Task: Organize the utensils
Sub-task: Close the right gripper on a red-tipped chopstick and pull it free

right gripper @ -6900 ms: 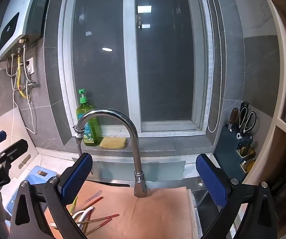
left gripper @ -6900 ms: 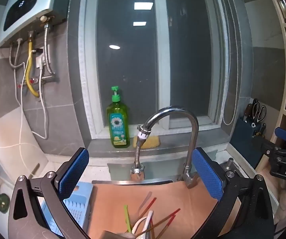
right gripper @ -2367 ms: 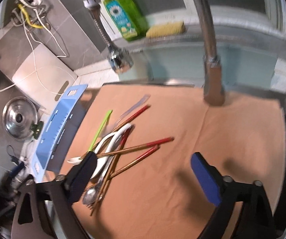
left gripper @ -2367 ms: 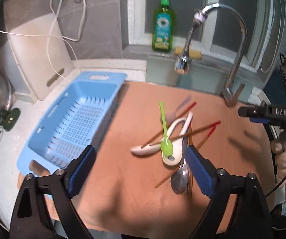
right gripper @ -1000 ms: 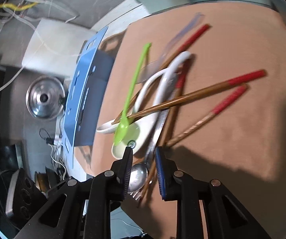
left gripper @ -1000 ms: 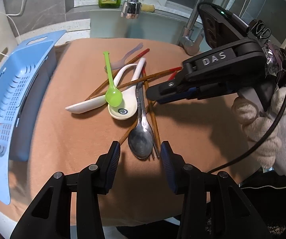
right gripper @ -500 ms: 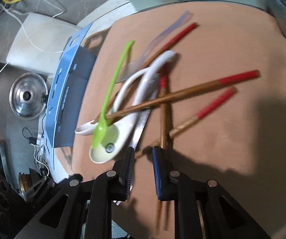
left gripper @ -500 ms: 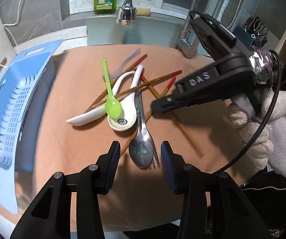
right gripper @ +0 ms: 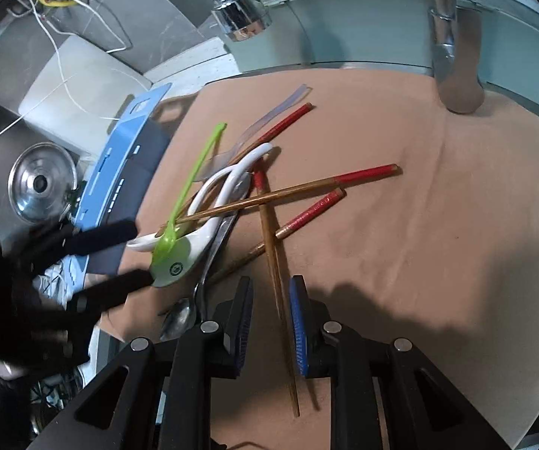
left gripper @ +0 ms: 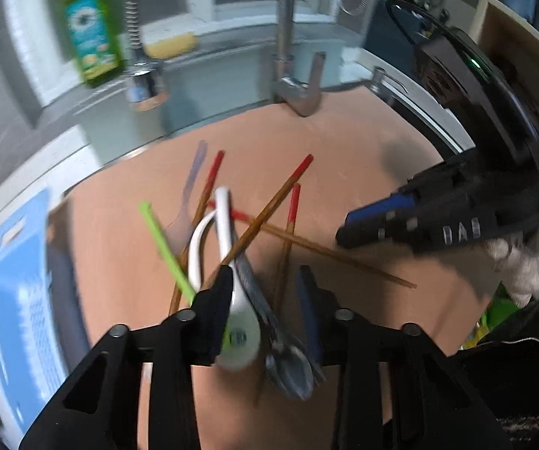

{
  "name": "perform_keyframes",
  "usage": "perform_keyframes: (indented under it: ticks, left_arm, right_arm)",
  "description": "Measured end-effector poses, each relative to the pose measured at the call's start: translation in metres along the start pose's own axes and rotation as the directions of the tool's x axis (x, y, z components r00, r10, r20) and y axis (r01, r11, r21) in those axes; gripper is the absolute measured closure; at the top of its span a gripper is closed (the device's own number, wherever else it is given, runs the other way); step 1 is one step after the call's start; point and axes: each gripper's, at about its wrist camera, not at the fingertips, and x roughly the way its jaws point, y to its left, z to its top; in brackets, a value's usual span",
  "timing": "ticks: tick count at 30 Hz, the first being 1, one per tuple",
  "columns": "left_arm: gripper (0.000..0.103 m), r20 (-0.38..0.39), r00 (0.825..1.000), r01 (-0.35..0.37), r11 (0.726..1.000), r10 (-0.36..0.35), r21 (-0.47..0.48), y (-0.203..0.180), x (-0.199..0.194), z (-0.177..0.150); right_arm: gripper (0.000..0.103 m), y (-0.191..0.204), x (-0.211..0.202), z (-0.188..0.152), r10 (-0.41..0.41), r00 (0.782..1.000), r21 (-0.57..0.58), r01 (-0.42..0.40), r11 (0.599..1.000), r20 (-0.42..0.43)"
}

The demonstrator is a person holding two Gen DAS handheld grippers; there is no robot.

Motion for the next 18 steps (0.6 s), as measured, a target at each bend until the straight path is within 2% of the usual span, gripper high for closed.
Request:
perform_keyframes:
  ticks: [5, 7, 9, 14, 18]
  left_arm:
    - [0.073, -0.072, 0.996, 0.059, 0.995, -0.054, 0.075, 0.003, 0.032, 0.02]
    - [0.073, -0.097, 0.994, 0.06, 0.993, -0.05, 0.103, 0.002, 0.043, 0.024]
    - [0.082, -0.116, 0.992, 0.072, 0.989, -0.057, 0.128, 0.0, 0.052, 0.027]
    - [0.082, -0.136, 0.99, 0.062, 0.986, -0.041, 0.158, 0.001, 0.066, 0.032]
    - [0.082, -0.152, 0.987, 0.065, 0.985, -0.04, 0.159, 0.001, 0.074, 0.034]
  right_arm:
    - [0.085, 0.007, 0.024, -0.006, -0.016, 1.0, 0.042, 0.016, 0.999, -0.016]
    - [0.085, 0.004, 0.027, -0.006, -0.032, 0.999, 0.063, 0.033, 0.997, -0.014]
    - [0.085, 0.006, 0.028, -0.006, -0.046, 0.999, 0.068, 0.047, 0.997, -0.011]
    - [0.085, 0.013, 0.036, -0.005, -0.09, 0.996, 0.054, 0.091, 0.994, -0.022]
    - [0.085, 0.012, 0.041, -0.005, -0.106, 0.994, 0.084, 0.107, 0.991, -0.025]
